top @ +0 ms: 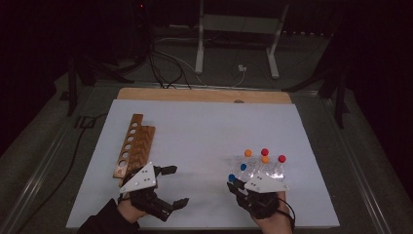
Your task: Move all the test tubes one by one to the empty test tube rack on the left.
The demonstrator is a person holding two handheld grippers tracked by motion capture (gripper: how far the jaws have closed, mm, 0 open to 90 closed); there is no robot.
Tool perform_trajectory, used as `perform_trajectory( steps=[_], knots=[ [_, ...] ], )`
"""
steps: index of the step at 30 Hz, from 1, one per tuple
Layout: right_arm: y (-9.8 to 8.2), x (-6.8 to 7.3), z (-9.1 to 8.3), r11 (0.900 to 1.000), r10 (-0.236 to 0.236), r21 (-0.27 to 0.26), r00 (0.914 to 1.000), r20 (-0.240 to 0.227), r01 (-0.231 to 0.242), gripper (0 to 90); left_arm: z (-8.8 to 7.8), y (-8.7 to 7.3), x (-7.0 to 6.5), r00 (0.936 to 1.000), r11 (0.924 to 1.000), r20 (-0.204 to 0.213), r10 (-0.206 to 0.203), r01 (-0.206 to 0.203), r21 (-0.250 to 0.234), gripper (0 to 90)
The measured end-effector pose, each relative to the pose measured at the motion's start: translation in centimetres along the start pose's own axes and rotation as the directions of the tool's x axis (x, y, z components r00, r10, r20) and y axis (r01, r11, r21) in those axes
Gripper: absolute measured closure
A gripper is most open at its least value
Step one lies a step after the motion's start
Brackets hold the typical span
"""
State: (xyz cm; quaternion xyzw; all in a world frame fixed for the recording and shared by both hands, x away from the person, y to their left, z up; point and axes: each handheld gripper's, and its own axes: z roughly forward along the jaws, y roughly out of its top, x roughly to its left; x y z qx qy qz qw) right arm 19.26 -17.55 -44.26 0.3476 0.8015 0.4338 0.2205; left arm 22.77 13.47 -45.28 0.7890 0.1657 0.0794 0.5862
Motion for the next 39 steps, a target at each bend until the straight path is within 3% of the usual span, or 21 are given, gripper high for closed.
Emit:
perform_trajectory(
  steps=[6,10,13,20,33,39],
  knots=[
    [0.0,0.7,0.6,1.000,-0.025,0.006,0.9995,-0.021,0.026,77.1,2.2,1.3,0.1,0.9992,0.9999,0.039,0.003,-0.004,0.011,3.1],
    [0.1,1.0,0.7,0.999,-0.032,0.005,0.9990,-0.032,0.032,77.1,3.4,2.1,-0.1,0.9977,0.9995,0.061,0.030,-0.031,0.008,7.4],
    [0.1,1.1,0.9,0.999,-0.033,0.007,0.9987,-0.039,0.033,77.0,4.2,2.6,-0.2,0.9966,0.9992,0.072,0.039,-0.040,0.003,13.1],
    [0.3,1.4,1.1,0.999,-0.041,0.003,0.9980,-0.049,0.041,77.1,5.7,3.2,-0.3,0.9943,0.9986,0.093,0.053,-0.053,-0.003,36.2],
    [0.4,1.6,1.1,0.999,-0.046,-0.002,0.9978,-0.047,0.046,77.0,7.4,3.6,-0.8,0.9916,0.9970,0.106,0.073,-0.076,0.018,65.1],
    [0.4,1.6,1.1,0.999,-0.039,-0.004,0.9984,-0.041,0.039,77.0,7.9,3.6,-0.9,0.9901,0.9951,0.111,0.086,-0.090,0.039,71.0]
  ],
)
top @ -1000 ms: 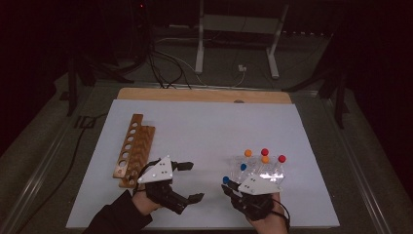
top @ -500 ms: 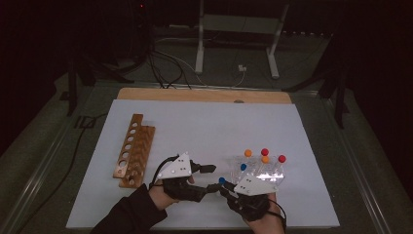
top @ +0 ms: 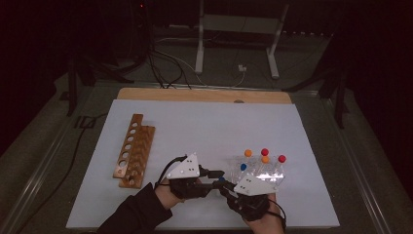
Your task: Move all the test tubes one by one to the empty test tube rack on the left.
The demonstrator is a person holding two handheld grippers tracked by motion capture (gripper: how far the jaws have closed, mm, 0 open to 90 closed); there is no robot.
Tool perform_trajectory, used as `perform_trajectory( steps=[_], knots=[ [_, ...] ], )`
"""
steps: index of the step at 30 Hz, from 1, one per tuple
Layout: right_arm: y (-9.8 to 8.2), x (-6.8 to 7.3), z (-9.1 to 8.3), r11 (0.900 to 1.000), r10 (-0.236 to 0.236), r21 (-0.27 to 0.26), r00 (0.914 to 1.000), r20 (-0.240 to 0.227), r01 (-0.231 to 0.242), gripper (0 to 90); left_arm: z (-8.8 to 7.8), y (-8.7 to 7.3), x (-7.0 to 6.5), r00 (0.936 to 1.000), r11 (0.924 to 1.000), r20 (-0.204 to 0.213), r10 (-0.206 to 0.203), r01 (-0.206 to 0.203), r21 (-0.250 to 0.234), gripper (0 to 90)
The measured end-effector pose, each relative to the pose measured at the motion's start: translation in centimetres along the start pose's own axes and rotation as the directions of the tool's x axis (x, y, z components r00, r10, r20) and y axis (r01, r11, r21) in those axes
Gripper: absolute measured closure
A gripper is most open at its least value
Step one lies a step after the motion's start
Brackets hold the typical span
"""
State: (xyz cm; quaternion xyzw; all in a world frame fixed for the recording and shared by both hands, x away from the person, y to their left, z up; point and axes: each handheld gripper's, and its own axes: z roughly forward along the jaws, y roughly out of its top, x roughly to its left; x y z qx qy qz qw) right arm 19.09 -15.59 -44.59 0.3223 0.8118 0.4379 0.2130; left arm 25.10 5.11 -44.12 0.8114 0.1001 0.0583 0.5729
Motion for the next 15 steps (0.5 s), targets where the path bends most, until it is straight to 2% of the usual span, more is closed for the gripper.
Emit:
perform_trajectory(
  steps=[2,12,15],
  knots=[
    [0.01,-0.03,-0.04,1.000,0.004,-0.001,1.0000,0.002,-0.004,77.0,0.12,-0.01,-0.07,1.0000,1.0000,-0.002,0.005,-0.005,0.006,74.8],
    [-0.08,-0.16,0.02,1.000,0.009,-0.008,1.0000,0.002,-0.009,76.5,0.18,0.16,-0.20,0.9991,0.9993,-0.026,0.034,-0.034,0.014,77.5],
    [-0.08,-0.20,-0.12,1.000,0.009,-0.022,1.0000,0.002,-0.009,71.3,0.10,0.33,-0.09,0.9989,0.9991,-0.027,0.037,-0.037,0.021,77.6]
  ],
)
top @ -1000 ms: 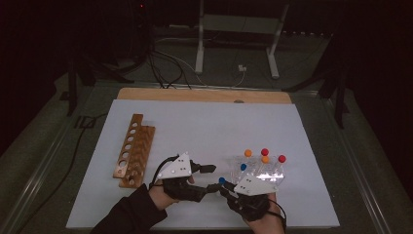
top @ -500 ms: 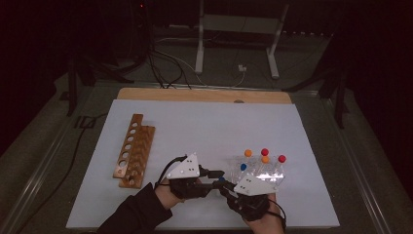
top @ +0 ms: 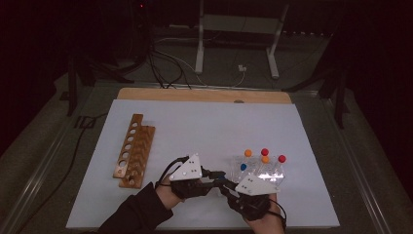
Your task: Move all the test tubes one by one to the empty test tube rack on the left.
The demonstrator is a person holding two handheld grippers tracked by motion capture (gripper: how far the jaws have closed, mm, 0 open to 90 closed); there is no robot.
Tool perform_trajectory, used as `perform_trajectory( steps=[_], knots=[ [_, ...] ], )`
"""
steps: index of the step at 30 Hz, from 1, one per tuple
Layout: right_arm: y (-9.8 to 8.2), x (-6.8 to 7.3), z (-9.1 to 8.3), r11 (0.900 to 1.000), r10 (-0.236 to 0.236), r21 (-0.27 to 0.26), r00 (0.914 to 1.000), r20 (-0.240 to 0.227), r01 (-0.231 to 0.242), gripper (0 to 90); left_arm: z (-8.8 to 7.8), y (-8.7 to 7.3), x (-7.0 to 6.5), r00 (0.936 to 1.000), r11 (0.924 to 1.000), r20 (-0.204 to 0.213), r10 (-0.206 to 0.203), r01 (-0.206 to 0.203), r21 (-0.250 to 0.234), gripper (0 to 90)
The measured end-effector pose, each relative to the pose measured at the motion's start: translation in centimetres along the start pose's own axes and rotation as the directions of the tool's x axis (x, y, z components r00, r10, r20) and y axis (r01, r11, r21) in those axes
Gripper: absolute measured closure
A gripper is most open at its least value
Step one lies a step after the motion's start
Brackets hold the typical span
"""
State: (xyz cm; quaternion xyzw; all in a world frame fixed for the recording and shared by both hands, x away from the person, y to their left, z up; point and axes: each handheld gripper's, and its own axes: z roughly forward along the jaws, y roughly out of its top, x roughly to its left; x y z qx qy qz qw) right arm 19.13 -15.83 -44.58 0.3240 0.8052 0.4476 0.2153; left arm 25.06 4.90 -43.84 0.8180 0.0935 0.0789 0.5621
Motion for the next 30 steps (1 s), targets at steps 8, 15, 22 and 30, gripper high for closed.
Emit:
perform_trajectory(
  steps=[8,15,22,30],
  knots=[
    [0.0,-0.7,-0.6,0.999,0.021,-0.043,0.9998,0.000,-0.021,47.0,-1.0,0.4,0.9,0.9990,0.9999,-0.044,0.005,-0.004,0.014,77.7],
    [-0.1,-1.7,-1.2,0.995,0.047,-0.090,0.9980,-0.044,-0.050,36.7,-2.8,1.1,2.1,0.9948,0.9999,-0.102,0.006,-0.005,0.010,77.6],
    [-0.1,-2.5,-2.0,0.985,0.109,-0.137,0.9937,0.027,-0.104,16.3,-5.4,2.1,3.6,0.9843,0.9999,-0.176,-0.010,0.013,0.011,77.6],
    [-0.4,-3.2,-2.9,0.979,0.122,-0.163,0.9925,-0.005,-0.121,1.6,-8.2,2.8,5.6,0.9646,0.9995,-0.262,-0.026,0.029,0.008,77.6]
  ],
)
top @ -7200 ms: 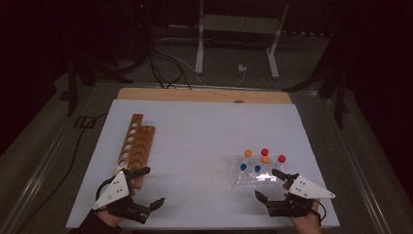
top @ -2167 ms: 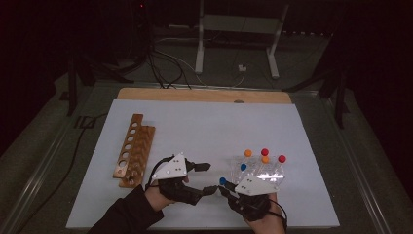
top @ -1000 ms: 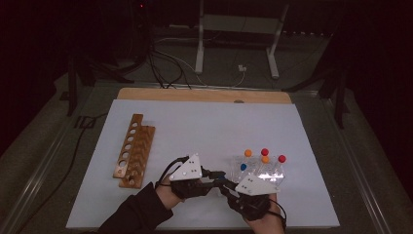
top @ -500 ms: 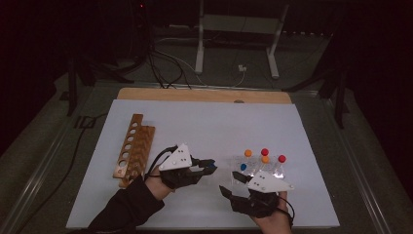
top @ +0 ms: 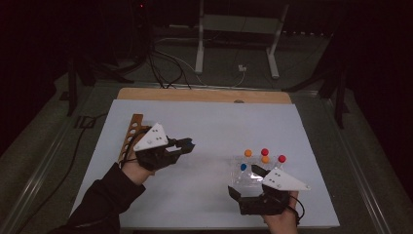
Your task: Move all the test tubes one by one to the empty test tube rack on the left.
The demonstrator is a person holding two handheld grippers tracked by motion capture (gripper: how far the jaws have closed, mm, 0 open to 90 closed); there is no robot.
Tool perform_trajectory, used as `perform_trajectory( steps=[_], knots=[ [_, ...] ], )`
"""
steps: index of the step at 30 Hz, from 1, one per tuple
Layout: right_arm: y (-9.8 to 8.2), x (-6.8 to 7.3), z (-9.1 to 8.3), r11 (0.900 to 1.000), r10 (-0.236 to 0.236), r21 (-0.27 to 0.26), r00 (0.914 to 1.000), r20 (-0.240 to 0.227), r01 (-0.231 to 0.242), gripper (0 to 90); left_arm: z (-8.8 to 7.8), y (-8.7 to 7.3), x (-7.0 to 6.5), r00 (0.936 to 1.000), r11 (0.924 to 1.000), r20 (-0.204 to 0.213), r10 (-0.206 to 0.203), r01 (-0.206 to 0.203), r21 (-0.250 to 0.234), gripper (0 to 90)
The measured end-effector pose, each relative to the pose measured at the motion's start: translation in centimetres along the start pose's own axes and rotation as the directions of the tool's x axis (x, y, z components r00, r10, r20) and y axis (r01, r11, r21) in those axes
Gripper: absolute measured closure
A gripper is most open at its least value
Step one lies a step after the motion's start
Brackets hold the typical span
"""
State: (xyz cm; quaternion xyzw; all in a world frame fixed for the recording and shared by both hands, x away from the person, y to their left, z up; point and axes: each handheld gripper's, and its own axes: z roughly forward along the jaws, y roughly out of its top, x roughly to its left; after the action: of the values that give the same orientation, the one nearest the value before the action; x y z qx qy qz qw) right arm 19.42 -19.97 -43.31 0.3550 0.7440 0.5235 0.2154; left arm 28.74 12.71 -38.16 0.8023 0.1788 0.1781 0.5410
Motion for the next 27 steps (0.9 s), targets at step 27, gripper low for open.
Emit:
perform_trajectory(
  steps=[27],
  knots=[
    [-0.2,-0.2,-0.4,0.979,-0.155,-0.132,0.9879,0.007,0.155,0.0,-7.8,-0.1,10.8,0.9279,0.9930,-0.354,-0.118,0.112,-0.036,77.6]
  ],
)
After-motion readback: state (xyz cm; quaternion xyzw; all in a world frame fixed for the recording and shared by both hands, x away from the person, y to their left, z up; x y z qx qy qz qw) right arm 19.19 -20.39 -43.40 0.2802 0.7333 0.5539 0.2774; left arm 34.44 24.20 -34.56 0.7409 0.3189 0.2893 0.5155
